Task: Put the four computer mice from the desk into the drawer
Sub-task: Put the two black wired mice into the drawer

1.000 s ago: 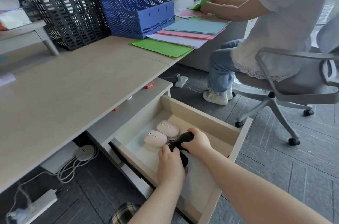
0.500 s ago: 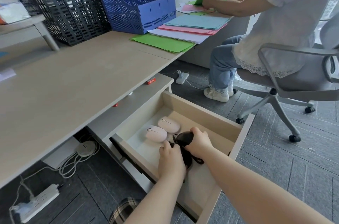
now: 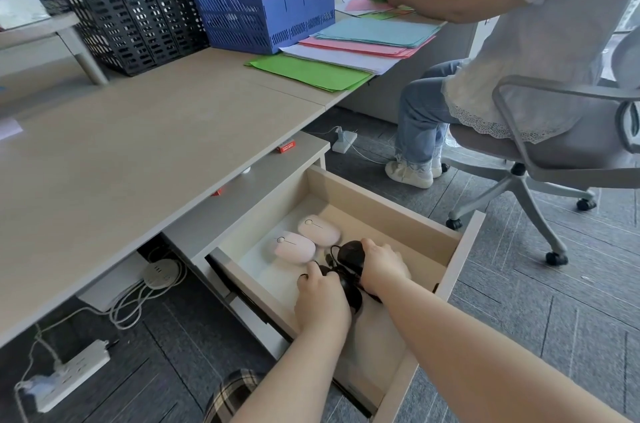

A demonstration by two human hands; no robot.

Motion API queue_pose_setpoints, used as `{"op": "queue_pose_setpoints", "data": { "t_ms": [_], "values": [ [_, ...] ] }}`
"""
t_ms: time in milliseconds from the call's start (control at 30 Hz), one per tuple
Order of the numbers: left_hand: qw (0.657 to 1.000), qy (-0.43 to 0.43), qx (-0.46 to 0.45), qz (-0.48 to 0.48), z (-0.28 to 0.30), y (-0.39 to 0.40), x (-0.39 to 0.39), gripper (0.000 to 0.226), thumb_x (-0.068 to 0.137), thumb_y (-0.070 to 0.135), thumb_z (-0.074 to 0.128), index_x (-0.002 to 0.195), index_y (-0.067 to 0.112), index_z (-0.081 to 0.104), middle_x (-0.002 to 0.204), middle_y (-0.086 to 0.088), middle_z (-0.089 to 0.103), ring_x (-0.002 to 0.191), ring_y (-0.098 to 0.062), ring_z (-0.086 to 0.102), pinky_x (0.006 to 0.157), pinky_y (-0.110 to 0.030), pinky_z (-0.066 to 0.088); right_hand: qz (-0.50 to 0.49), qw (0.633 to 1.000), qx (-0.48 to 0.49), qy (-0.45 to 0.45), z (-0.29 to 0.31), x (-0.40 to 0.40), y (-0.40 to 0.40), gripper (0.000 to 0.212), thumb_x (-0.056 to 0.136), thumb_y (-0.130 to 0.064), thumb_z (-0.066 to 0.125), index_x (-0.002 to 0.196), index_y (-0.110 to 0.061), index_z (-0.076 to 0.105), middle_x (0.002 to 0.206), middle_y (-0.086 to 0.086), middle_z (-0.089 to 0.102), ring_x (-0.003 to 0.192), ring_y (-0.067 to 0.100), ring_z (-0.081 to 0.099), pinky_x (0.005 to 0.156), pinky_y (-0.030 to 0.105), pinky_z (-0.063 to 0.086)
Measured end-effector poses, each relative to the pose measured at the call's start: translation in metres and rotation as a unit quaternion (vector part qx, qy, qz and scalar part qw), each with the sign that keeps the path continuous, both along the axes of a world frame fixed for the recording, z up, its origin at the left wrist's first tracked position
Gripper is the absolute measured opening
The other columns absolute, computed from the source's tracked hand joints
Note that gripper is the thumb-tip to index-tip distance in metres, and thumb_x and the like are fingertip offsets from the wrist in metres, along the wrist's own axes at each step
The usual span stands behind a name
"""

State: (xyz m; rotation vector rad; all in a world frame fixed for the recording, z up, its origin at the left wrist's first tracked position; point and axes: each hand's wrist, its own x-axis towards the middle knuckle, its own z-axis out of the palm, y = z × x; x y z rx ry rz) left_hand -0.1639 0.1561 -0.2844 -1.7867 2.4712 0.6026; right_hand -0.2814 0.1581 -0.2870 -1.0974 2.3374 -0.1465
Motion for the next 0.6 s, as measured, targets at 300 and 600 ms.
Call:
{"op": "queue_pose_setpoints", "data": {
  "t_ms": [300, 600],
  "values": [
    [1.000, -0.019, -0.001, -0.002, 0.000, -0.001, 0.000, 0.019, 0.086, 0.018, 0.058, 0.105, 0.018, 0.056, 0.124, -0.005, 0.036, 0.112, -0.026, 0.041, 0.080, -0.038, 0.049, 0.040, 0.999, 0.034, 0.008, -0.001, -0.007, -0.006, 0.070, 0.082, -0.027, 0.066, 0.139, -0.032, 0.026, 0.130, 0.009, 0.048, 0.123, 0.033, 0.043, 0.085, 0.042, 0.046],
    [0.997, -0.056, -0.033, -0.029, 0.031, -0.014, 0.003, 0.044, 0.085, 0.038, 0.059, 0.124, 0.020, 0.048, 0.130, -0.005, 0.041, 0.121, -0.026, 0.039, 0.090, -0.039, 0.041, 0.010, 0.997, -0.069, 0.038, 0.037, -0.026, 0.005, 0.032, 0.092, -0.027, 0.047, 0.121, -0.014, 0.050, 0.119, 0.010, 0.060, 0.109, 0.030, 0.056, 0.085, 0.040, 0.053]
  ]
}}
